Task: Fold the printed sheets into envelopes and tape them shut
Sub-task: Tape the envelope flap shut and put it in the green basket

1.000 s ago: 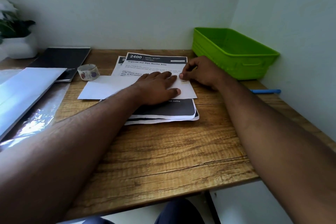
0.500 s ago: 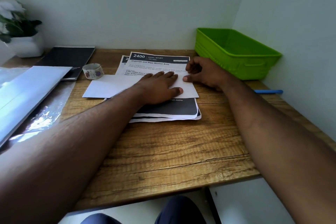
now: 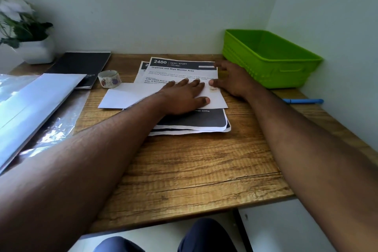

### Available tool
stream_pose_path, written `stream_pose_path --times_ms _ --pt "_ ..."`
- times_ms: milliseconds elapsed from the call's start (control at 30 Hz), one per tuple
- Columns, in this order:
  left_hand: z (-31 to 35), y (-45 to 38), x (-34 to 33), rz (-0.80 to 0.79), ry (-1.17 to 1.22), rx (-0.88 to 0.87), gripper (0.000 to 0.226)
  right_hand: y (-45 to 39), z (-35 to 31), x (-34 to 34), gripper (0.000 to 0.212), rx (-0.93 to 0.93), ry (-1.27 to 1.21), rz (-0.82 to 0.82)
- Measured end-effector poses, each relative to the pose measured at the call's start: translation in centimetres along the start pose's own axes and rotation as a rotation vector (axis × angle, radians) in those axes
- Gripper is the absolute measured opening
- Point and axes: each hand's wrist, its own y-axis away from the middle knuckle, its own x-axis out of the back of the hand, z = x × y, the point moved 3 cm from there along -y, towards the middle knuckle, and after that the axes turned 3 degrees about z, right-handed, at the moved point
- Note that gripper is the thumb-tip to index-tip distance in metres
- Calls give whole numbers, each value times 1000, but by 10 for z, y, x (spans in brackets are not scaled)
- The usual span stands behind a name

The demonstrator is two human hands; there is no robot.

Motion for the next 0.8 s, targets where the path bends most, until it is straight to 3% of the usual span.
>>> stream_pose_path --times_ms 100,200,267,367,467,533,633,800 --pt "-1 -1 -1 -1 14 1 67 1 -6 -1 47 40 11 94" --pt "-1 -1 0 30 26 -2 67 5 -5 1 49 15 -136 -9" --pt "-1 0 1 65 53 -2 66 5 -3 1 53 22 -76 -50" --pt "-1 1 5 105 105 -1 66 -2 1 1 50 16 -31 116" --pt "0 2 12 123 73 -6 71 -3 4 1 45 -45 -91 180" --pt "-1 3 14 151 62 -5 74 -3 7 5 45 -64 -168 71" --pt "-4 4 15 230 167 -8 83 2 8 9 52 -56 -90 -211" --pt "-7 13 24 505 365 -56 86 6 2 19 29 -66 -304 -172"
